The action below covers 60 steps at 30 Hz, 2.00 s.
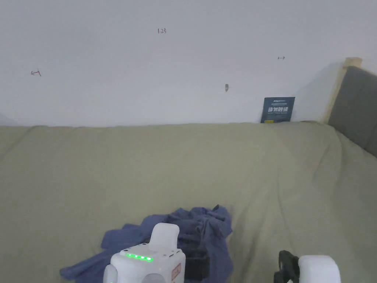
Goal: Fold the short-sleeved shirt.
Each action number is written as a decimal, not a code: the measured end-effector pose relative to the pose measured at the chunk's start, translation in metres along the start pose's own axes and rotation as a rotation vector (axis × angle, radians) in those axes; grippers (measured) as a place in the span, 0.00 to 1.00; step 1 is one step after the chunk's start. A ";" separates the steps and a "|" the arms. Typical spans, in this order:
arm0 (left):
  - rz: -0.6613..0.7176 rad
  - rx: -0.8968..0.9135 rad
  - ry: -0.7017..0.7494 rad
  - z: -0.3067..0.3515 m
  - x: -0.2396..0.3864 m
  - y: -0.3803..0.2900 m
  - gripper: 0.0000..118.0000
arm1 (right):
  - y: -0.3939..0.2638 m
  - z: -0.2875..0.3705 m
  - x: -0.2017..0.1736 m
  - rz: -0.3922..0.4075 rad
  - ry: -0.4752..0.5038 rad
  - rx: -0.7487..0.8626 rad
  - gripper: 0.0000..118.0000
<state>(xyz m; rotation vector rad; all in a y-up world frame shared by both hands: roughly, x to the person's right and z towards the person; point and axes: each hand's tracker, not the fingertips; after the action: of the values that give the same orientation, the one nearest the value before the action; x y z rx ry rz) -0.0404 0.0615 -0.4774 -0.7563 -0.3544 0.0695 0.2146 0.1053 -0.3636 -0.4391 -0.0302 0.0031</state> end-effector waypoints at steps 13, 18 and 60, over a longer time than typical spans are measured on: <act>0.121 -0.117 0.221 0.072 -0.140 -0.042 0.00 | -0.020 0.035 -0.036 0.018 0.054 -0.011 0.00; 0.226 -0.276 0.310 0.029 -0.204 0.012 0.13 | -0.023 0.028 -0.040 0.034 0.075 -0.030 0.00; 0.468 -0.228 0.100 0.009 -0.240 -0.002 0.11 | 0.125 -0.295 -0.024 0.030 0.121 -0.453 0.18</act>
<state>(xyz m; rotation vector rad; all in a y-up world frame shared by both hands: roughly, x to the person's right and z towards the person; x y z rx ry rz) -0.2690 0.0209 -0.5393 -1.0542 -0.0841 0.4355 0.2000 0.0924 -0.6843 -0.8921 0.0968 -0.0012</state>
